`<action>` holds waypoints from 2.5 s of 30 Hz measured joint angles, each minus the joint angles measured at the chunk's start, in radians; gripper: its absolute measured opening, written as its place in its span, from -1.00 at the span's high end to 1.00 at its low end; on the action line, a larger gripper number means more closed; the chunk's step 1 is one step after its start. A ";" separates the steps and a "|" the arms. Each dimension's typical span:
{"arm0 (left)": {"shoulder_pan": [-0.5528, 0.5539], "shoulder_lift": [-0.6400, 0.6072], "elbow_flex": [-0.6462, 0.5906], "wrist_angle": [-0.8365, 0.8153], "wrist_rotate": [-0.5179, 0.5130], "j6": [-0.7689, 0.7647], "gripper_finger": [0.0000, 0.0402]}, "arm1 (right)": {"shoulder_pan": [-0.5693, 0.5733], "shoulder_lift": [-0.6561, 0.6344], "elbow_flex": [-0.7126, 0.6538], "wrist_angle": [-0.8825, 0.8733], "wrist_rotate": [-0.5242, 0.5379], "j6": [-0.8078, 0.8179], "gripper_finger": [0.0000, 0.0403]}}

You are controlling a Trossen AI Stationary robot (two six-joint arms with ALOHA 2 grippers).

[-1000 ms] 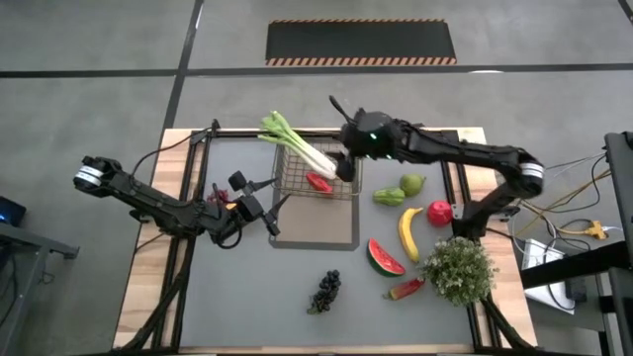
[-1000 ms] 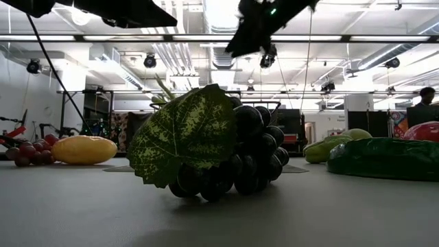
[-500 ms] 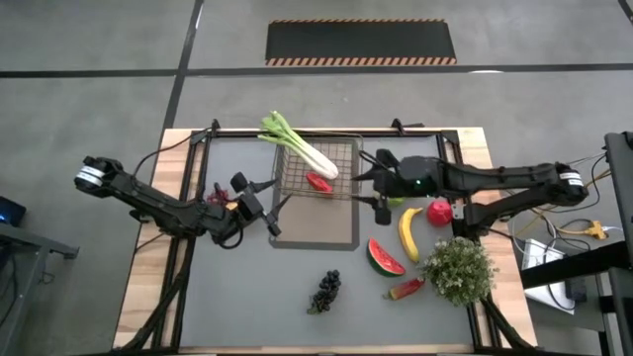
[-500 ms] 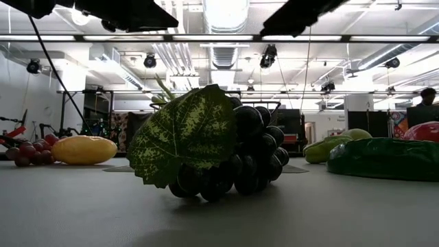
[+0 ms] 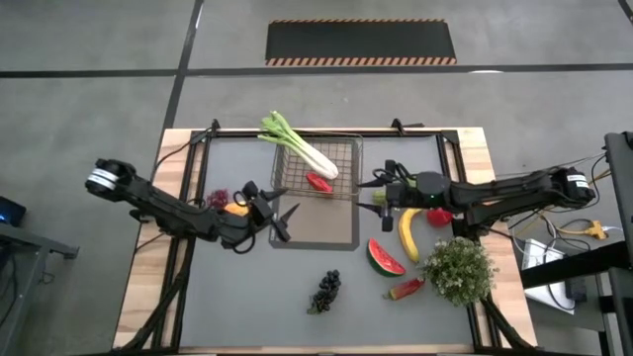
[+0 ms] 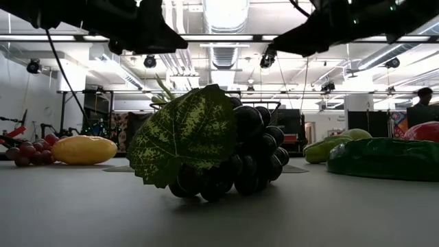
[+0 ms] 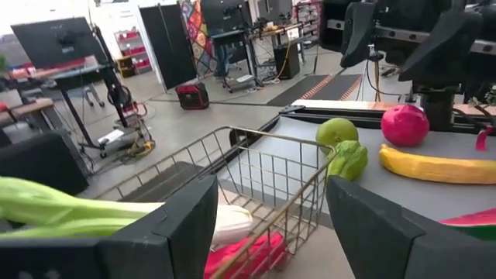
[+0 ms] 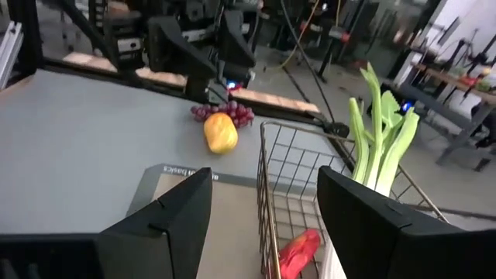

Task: Build produce basket
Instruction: Put the mango into the wire basket

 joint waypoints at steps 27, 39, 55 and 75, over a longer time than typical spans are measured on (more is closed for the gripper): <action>0.000 -0.037 0.150 -0.550 0.299 -0.493 -0.02 | 0.000 -0.043 -0.087 -0.028 -0.001 -0.025 -0.09; 0.065 -0.038 0.419 -1.536 0.606 -0.787 -0.04 | 0.000 -0.108 -0.157 0.001 -0.007 0.000 -0.09; 0.179 -0.037 0.277 -1.775 0.575 -0.574 -0.51 | 0.000 -0.132 -0.167 0.002 -0.054 0.033 -0.09; 0.271 -0.001 0.162 -1.598 0.565 -0.383 -0.47 | 0.000 -0.132 -0.167 -0.003 -0.051 0.051 -0.09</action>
